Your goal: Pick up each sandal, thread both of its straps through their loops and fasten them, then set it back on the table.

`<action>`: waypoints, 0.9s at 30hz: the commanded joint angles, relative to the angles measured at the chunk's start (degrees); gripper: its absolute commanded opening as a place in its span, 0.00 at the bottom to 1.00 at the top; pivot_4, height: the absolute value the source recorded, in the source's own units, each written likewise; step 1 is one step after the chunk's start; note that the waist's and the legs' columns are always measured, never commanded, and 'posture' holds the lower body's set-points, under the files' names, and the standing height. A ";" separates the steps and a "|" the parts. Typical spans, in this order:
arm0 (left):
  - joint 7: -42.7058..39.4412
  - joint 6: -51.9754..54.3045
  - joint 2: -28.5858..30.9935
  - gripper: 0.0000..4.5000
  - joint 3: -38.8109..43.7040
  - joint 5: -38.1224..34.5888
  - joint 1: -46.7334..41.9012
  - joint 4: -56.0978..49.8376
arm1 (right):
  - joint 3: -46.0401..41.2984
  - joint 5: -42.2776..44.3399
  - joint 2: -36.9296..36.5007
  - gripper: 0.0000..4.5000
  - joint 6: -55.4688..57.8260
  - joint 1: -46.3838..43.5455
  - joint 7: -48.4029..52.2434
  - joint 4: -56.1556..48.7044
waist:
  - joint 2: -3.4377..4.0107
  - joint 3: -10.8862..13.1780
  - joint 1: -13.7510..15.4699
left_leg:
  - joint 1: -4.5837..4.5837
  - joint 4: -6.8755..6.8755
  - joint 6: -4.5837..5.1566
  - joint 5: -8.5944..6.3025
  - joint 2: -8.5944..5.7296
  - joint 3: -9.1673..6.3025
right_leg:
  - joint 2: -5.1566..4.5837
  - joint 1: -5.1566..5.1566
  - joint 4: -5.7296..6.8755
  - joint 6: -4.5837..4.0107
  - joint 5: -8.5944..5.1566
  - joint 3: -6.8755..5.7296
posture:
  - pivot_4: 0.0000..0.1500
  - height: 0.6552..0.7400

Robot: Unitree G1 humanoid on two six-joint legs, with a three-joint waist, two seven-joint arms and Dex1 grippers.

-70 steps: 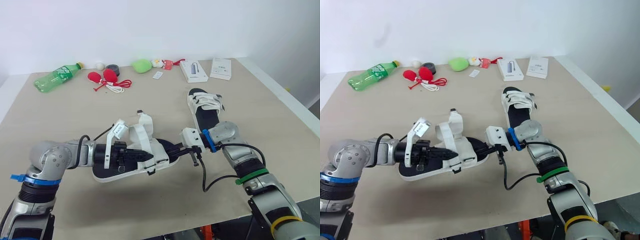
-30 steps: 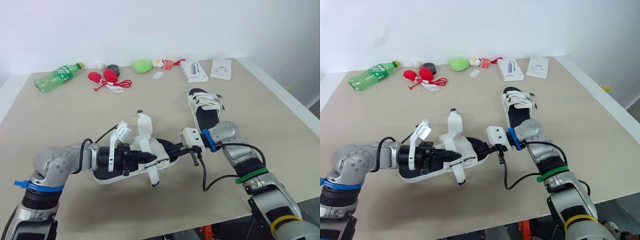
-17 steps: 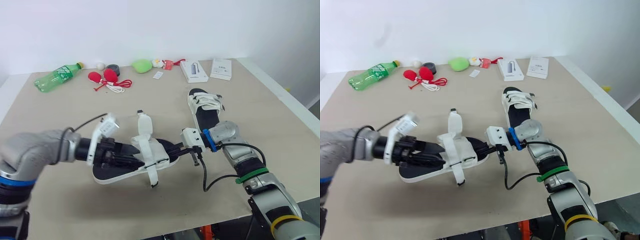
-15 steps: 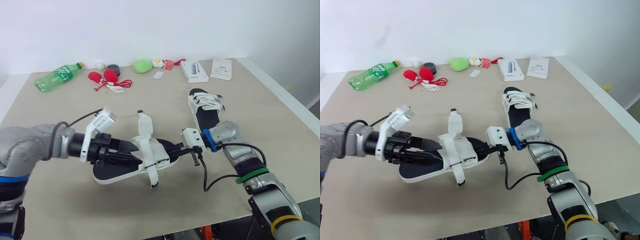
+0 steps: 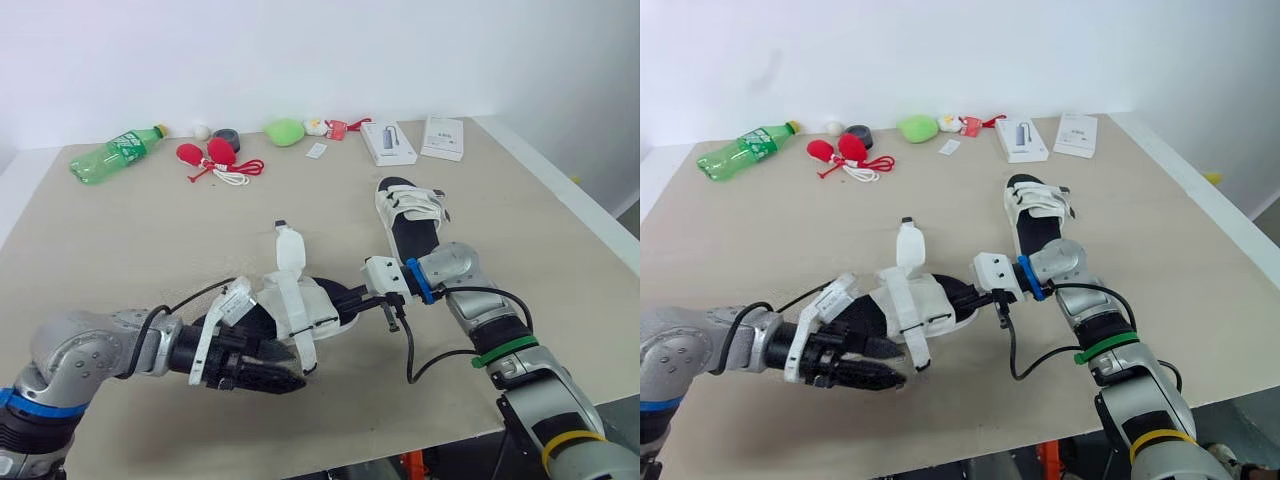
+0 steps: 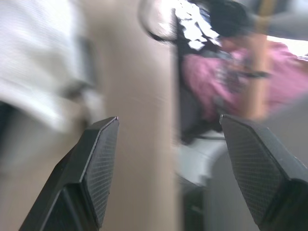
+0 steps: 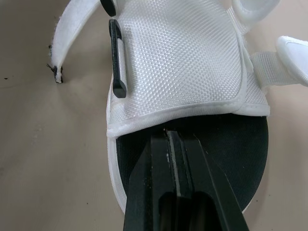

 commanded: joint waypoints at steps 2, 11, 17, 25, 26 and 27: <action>-0.40 -3.80 -1.94 0.77 -1.73 4.26 -1.70 2.31 | 0.51 -1.72 -0.95 0.00 0.42 0.17 -0.27 0.70 | 0.00 0.00 0.00 | 0.00 0.01 0.00 0.00 -0.01 -0.01 | -0.01 0.01 0.00 0.01 0.01 0.00 | 1.00 1.00; -3.98 -7.62 -2.47 0.77 -4.05 10.22 -4.18 5.82 | 0.18 -1.65 -0.86 0.00 0.50 -0.25 -1.02 0.80 | 0.00 0.00 -0.01 | 0.00 0.05 0.04 0.03 -0.11 -0.02 | 0.00 0.02 0.00 0.09 0.07 0.13 | 1.00 1.00; -5.32 -7.60 -3.00 0.77 -4.08 11.02 -4.81 7.00 | 0.39 -1.70 -0.69 0.00 0.51 0.00 -1.49 0.54 | 0.00 0.00 -0.01 | -0.02 0.02 0.04 0.03 -0.11 -0.02 | 0.00 0.02 0.00 0.07 0.05 0.13 | 1.00 1.00; -6.05 -2.45 -2.67 0.36 -2.44 5.89 -2.81 5.71 | 0.50 -1.65 -0.92 0.00 0.54 0.51 -1.57 0.21 | 0.00 0.00 -0.02 | -0.02 0.02 0.04 0.03 -0.10 -0.02 | 0.01 0.01 0.00 0.08 0.05 0.13 | 1.00 1.00; -5.80 -1.89 -2.70 0.24 -2.35 5.52 -2.70 5.63 | 0.52 -1.65 -0.97 0.00 0.55 0.66 -1.57 0.08 | 0.00 0.00 -0.02 | -0.02 0.02 0.04 0.03 -0.09 -0.03 | 0.01 0.01 0.00 0.07 0.04 0.12 | 1.00 1.00; -5.71 -1.51 -2.58 0.14 -2.41 5.39 -2.50 5.50 | 0.54 -1.66 -0.99 0.00 0.57 0.78 -1.58 -0.04 | 0.00 0.00 -0.02 | -0.02 0.02 0.04 0.03 -0.09 -0.03 | 0.01 0.01 0.00 0.07 0.04 0.12 | 1.00 1.00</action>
